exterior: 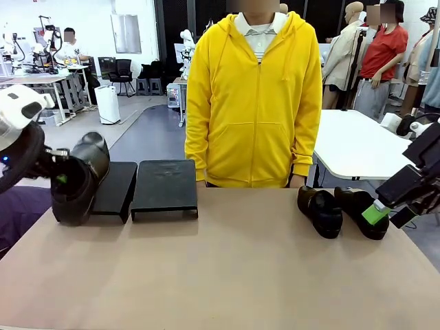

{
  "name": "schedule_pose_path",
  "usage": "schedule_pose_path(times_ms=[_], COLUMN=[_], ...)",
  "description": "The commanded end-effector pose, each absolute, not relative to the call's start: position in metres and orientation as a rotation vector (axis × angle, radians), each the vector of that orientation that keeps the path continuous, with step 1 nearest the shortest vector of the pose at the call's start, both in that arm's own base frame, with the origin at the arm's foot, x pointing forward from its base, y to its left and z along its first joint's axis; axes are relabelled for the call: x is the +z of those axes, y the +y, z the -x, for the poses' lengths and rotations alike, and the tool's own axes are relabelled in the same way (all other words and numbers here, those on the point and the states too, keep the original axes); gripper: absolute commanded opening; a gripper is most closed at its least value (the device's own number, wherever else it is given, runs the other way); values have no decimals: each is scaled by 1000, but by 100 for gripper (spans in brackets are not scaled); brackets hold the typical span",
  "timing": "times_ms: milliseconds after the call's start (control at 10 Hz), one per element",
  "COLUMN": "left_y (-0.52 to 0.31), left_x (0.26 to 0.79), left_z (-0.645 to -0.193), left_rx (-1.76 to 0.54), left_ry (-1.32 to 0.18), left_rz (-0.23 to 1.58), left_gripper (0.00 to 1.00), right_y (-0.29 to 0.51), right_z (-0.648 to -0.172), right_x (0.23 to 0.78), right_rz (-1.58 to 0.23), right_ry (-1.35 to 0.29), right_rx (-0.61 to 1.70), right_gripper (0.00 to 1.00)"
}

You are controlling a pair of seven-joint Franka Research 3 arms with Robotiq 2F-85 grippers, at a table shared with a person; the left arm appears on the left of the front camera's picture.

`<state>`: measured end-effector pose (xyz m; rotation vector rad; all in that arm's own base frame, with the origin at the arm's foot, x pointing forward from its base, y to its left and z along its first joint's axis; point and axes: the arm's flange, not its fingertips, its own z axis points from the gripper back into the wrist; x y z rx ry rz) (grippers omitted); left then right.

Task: Organize the shoes by placing them on the stand.
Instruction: Place the Shoe from the middle of the table onto the Shoes Stand.

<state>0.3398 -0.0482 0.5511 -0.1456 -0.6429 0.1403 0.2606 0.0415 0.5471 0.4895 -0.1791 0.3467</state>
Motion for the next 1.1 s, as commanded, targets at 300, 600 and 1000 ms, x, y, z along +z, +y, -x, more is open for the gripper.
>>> schedule_pose_path(times_ms=[300,600,1000], left_y=[-15,-2,7], left_x=[518,477,449], left_z=[-486,-540,-569], left_rx=[167,143,117], left_ry=[-727,-596,-600], left_rz=[170,231,178], left_gripper=[0,0,0], right_y=[41,41,41], right_z=[-262,-262,-262], right_x=[551,551,551], right_rz=[-500,-500,-500], right_ry=[-179,-179,-179], right_rx=[358,358,358], right_gripper=[100,100,100])
